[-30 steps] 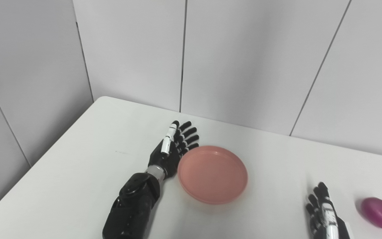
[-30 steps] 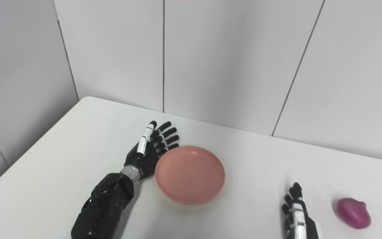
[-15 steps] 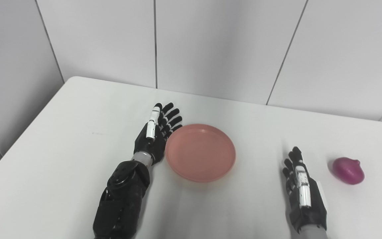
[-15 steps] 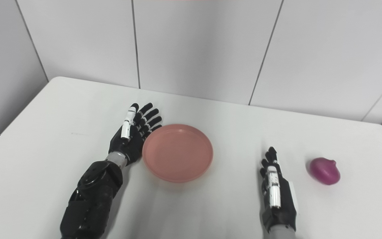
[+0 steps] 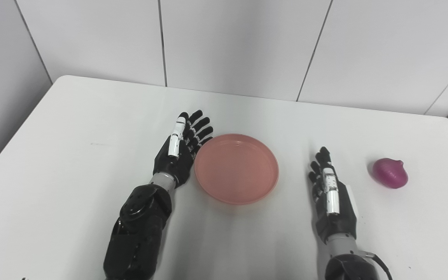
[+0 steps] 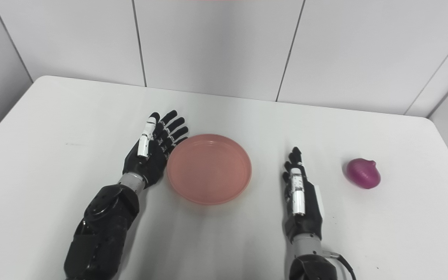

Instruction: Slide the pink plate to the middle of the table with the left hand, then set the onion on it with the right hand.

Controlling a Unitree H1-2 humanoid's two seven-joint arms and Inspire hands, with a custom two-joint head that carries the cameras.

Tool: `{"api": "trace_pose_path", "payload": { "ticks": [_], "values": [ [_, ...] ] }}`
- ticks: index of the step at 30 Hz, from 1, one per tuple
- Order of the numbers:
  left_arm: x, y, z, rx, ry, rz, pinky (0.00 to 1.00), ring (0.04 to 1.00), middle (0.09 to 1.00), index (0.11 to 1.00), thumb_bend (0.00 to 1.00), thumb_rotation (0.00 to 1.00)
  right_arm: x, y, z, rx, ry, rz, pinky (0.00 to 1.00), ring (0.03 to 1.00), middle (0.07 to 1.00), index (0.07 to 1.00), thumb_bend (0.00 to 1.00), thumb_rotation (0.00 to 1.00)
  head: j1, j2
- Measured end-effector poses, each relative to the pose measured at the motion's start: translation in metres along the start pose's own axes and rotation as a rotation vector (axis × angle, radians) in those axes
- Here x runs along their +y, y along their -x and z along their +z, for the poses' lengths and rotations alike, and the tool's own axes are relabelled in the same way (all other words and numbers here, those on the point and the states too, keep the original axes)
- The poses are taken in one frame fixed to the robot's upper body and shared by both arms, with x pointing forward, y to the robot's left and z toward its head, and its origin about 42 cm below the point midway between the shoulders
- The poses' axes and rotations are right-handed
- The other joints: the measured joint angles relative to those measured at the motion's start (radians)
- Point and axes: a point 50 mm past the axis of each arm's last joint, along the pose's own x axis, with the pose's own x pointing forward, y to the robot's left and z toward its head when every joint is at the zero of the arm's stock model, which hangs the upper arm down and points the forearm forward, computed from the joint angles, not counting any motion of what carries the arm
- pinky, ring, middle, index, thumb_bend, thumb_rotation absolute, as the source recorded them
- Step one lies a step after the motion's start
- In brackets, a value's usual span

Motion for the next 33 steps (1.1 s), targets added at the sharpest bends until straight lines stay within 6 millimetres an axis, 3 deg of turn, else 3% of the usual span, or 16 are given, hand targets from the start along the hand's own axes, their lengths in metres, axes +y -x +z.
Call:
{"api": "trace_pose_path", "payload": {
  "ticks": [19,24,27,29,31,33],
  "values": [
    [0.003,0.009,0.000,-0.010,0.004,-0.004,0.89,0.903,0.911,0.899,0.41,1.00,0.004,0.002,0.008,-0.032,0.103,-0.037,1.00,0.996,1.000,1.000,0.22,1.00,-0.089,0.018],
    [0.005,0.011,-0.001,-0.012,0.006,-0.010,0.90,0.911,0.917,0.899,0.42,1.00,-0.002,0.005,0.025,-0.098,0.208,-0.062,1.00,0.998,1.000,1.000,0.30,1.00,-0.138,0.018],
    [0.006,0.012,-0.001,-0.013,0.010,-0.012,0.90,0.911,0.918,0.899,0.42,1.00,-0.012,0.007,0.048,-0.155,0.311,-0.075,1.00,1.000,1.000,0.991,0.38,1.00,-0.157,0.020],
    [0.007,0.012,-0.001,-0.013,0.013,-0.016,0.89,0.904,0.914,0.897,0.42,1.00,-0.019,0.005,0.062,-0.160,0.359,-0.094,0.99,1.000,0.994,0.981,0.43,0.93,-0.166,0.020],
    [0.007,0.012,-0.001,-0.014,0.018,-0.020,0.89,0.900,0.909,0.897,0.43,1.00,-0.027,0.003,0.074,-0.171,0.409,-0.109,0.92,0.975,0.976,0.969,0.47,0.83,-0.198,0.014],
    [0.007,0.012,-0.002,-0.013,0.019,-0.021,0.89,0.898,0.907,0.895,0.42,1.00,-0.033,0.003,0.081,-0.177,0.467,-0.115,0.89,0.959,0.967,0.960,0.47,0.80,-0.198,0.014]
  ]
}}
